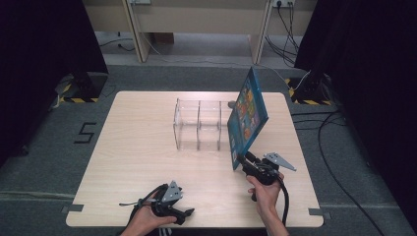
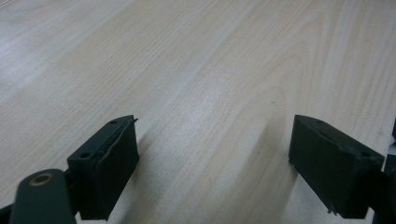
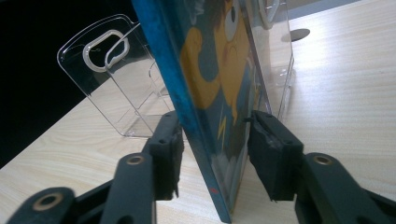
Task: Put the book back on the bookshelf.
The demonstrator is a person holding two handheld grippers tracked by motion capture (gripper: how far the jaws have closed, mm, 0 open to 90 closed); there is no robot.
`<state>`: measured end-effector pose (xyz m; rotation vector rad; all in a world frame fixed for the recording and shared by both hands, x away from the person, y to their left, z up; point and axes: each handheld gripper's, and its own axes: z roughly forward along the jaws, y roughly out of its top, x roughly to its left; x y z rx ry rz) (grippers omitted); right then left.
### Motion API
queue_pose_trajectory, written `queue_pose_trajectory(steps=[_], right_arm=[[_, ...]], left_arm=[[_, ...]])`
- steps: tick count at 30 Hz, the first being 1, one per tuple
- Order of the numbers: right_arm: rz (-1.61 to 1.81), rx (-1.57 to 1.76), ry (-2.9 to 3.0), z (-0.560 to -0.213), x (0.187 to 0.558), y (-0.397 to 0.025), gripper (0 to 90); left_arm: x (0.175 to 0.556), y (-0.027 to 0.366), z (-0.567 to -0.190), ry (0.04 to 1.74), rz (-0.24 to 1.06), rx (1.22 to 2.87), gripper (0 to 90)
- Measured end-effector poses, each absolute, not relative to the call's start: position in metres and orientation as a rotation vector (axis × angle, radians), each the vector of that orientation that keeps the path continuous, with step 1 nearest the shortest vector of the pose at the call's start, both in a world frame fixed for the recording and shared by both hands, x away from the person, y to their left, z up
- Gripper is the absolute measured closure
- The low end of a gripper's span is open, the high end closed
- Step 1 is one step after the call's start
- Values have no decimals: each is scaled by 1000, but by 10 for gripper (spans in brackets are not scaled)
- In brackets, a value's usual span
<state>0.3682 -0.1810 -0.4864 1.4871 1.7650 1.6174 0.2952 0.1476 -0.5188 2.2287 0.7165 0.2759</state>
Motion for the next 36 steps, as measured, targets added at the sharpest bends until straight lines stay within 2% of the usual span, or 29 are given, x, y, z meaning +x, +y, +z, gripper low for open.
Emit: queue_pose_trajectory(steps=[36], right_arm=[[1555, 1344, 1830, -474, 350, -197, 391]], left_arm=[[295, 146, -519, 706, 276, 2232, 144]])
